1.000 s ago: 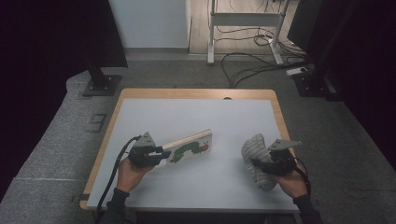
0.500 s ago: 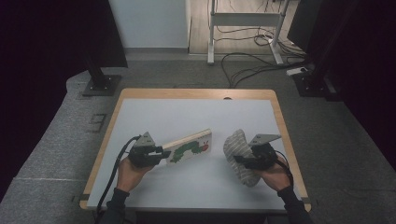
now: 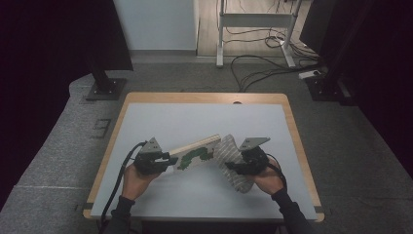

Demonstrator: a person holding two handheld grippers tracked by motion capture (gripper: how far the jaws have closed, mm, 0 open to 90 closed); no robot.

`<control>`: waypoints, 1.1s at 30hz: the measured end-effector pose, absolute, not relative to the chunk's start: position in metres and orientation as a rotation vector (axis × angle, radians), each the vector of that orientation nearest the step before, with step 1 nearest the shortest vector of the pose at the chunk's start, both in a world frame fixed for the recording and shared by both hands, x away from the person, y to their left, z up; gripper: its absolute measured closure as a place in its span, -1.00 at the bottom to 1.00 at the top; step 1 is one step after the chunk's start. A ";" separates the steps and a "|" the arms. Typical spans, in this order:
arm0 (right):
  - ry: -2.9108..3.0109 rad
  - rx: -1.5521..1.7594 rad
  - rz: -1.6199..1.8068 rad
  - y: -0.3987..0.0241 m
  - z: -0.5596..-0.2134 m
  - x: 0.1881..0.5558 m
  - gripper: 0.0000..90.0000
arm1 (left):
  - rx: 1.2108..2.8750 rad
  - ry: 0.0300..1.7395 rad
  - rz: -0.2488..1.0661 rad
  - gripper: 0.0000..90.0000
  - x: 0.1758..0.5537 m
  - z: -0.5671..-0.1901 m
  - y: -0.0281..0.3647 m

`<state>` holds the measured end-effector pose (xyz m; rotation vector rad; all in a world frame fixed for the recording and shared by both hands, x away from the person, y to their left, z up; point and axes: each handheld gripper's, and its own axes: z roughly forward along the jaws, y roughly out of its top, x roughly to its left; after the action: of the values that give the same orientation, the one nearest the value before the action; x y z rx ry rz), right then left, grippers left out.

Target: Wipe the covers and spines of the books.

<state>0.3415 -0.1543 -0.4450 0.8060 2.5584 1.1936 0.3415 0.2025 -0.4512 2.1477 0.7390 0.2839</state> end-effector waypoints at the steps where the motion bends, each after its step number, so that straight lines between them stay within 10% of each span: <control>1: 2.564 0.797 1.196 -0.150 -0.445 0.342 0.20 | 2.148 0.739 0.284 0.52 0.341 -0.451 0.202; 33: 2.761 0.570 1.168 -0.041 -0.494 0.347 0.16 | 2.162 0.724 0.316 0.53 0.341 -0.452 0.202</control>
<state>0.3473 -0.0406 -0.4936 0.5697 2.7606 1.1678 0.3407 0.2017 -0.4517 2.1615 0.7240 0.3157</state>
